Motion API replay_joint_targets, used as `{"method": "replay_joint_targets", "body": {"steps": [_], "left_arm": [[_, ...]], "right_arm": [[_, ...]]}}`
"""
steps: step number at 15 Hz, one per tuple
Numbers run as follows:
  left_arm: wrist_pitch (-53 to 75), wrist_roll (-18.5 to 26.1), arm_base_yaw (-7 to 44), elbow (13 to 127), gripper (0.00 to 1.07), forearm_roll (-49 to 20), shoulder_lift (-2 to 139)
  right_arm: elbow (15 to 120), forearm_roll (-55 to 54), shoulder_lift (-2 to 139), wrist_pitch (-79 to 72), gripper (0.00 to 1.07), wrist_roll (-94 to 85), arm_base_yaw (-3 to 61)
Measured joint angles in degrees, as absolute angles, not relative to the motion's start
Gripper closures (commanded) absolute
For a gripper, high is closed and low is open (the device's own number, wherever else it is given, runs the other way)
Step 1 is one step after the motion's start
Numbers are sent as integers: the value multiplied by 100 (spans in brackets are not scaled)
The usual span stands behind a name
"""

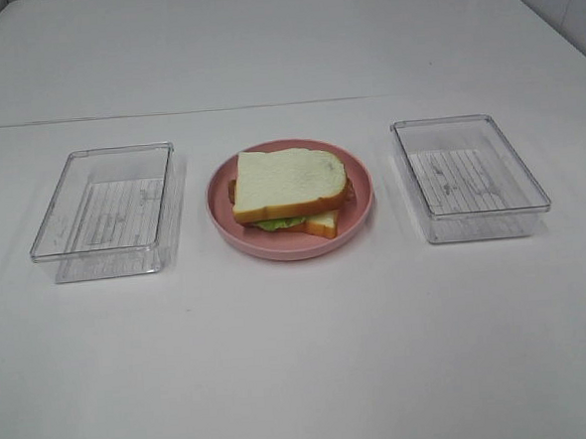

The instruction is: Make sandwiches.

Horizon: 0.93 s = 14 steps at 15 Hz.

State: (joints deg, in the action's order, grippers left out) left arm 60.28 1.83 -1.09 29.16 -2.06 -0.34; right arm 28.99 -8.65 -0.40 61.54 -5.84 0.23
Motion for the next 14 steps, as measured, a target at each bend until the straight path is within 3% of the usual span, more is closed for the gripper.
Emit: {"method": "replay_joint_targets", "body": {"steps": [14], "left_arm": [[6028, 183, -109, 2916, 35, -470, -34]], "right_arm": [[2899, -235, -40, 6159, 29, -516, 23]]}}
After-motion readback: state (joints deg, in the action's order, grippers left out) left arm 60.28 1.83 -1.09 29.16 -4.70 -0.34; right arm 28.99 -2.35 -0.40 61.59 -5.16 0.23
